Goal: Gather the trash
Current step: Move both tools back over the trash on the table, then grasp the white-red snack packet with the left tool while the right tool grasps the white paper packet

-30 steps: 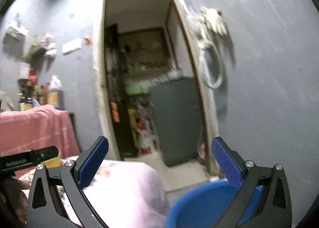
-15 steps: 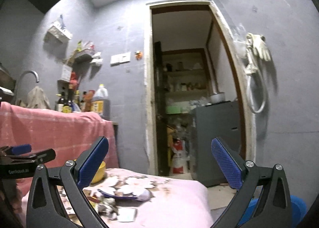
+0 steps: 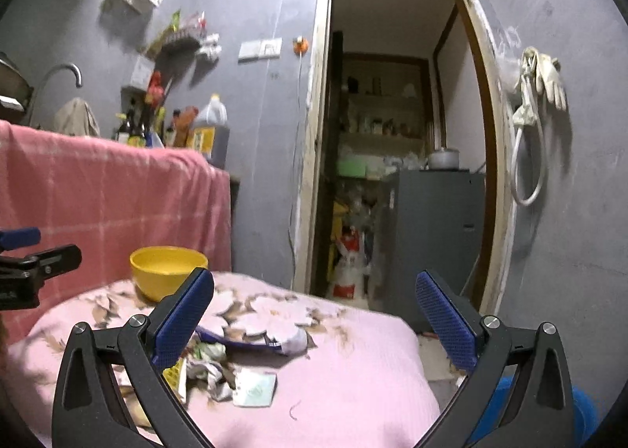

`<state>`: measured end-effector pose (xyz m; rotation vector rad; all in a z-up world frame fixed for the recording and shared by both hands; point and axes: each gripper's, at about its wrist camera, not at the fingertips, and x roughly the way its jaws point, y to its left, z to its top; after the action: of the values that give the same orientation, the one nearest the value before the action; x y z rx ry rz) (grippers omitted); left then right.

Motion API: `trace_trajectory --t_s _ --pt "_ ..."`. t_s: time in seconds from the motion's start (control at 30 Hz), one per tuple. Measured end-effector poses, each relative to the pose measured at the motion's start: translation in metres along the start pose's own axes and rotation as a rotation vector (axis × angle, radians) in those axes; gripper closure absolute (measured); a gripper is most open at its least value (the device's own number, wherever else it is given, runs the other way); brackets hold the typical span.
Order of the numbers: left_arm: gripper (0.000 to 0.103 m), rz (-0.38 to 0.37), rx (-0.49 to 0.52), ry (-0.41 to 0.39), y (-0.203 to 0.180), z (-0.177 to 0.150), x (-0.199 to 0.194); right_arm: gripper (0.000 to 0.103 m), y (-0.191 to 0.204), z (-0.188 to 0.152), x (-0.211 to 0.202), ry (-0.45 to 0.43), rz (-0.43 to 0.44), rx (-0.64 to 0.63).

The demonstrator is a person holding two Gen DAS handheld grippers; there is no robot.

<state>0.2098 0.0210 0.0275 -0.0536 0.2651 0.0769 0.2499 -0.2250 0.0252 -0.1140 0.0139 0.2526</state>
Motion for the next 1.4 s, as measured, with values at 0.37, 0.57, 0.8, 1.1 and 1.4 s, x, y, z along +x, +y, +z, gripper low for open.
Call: trace_trajectory --t_s 0.37,0.57,0.8,1.1,1.4 --pt "0.003 -0.17 0.006 0.276 -0.014 -0.012 0.045 0.0 -0.013 -0.016 0.031 0.245 0.041 0.026" --pt "0.014 -0.29 0.002 0.414 -0.026 -0.02 0.061 0.008 -0.024 -0.026 0.049 0.385 0.104 0.101" --pt "0.016 -0.378 -0.123 0.507 -0.025 -0.02 0.072 0.015 -0.016 -0.039 0.062 0.488 0.129 0.08" --pt "0.036 -0.357 -0.143 0.583 -0.041 -0.018 0.087 0.014 -0.019 -0.041 0.066 0.517 0.138 0.087" --pt "0.054 -0.374 -0.195 0.619 -0.026 -0.022 0.088 0.027 -0.002 -0.044 0.08 0.59 0.191 0.034"
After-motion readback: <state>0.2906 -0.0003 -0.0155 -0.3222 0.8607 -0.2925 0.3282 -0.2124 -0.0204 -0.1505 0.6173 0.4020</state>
